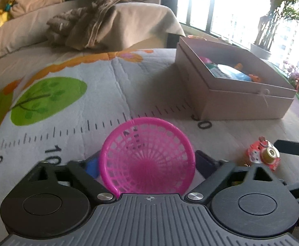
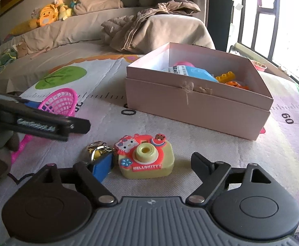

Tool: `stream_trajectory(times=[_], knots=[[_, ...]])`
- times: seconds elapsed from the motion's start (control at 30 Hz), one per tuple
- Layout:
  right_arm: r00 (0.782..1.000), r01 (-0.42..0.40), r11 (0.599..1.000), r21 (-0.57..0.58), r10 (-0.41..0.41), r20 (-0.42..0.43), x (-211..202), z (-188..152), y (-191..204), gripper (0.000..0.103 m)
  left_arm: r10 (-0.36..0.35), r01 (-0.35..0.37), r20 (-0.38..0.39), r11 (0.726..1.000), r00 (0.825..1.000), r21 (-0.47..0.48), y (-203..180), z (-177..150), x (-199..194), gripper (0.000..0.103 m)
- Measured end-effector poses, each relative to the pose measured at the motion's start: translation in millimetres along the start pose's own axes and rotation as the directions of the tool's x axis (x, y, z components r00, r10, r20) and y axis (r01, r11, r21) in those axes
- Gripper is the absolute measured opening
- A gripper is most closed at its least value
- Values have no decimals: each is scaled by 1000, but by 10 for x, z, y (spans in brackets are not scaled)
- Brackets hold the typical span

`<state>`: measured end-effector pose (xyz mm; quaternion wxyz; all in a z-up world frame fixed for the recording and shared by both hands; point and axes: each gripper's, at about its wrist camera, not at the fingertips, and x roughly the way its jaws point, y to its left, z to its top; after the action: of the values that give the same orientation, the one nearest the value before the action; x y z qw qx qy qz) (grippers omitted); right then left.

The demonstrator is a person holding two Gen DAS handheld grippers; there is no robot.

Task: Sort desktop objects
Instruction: 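Lift the pink net with the left gripper while the right holds the lens toy, then carry the net and lens toy over the pink box and open both grippers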

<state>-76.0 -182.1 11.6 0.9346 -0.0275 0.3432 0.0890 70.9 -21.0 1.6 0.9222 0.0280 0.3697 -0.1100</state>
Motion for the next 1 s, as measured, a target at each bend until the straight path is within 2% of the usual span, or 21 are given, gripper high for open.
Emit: stream_trajectory(times=[0.27, 0.37, 0.43, 0.7, 1.0], knots=[[999, -28, 1000, -4, 28, 22, -37, -17, -3, 81, -9, 9, -4, 1000, 1000, -11, -3, -67, -116, 88], [1000, -25, 999, -27, 26, 16, -37, -18, 35, 72, -16, 16, -5, 999, 1000, -34, 28, -179, -246, 88], [999, -27, 999, -38, 28, 22, -49, -26, 51, 59, -13, 12, -6, 998, 1000, -59, 70, -242, -323, 88], [1000, -21, 1000, -15, 21, 19, -138, -28, 19, 56, 4, -4, -5, 997, 1000, -80, 114, -280, -447, 88], [997, -11, 1000, -21, 13, 71, -429, 45, -84, 55, 6, -5, 23, 999, 1000, -47, 17, -272, -606, 88]])
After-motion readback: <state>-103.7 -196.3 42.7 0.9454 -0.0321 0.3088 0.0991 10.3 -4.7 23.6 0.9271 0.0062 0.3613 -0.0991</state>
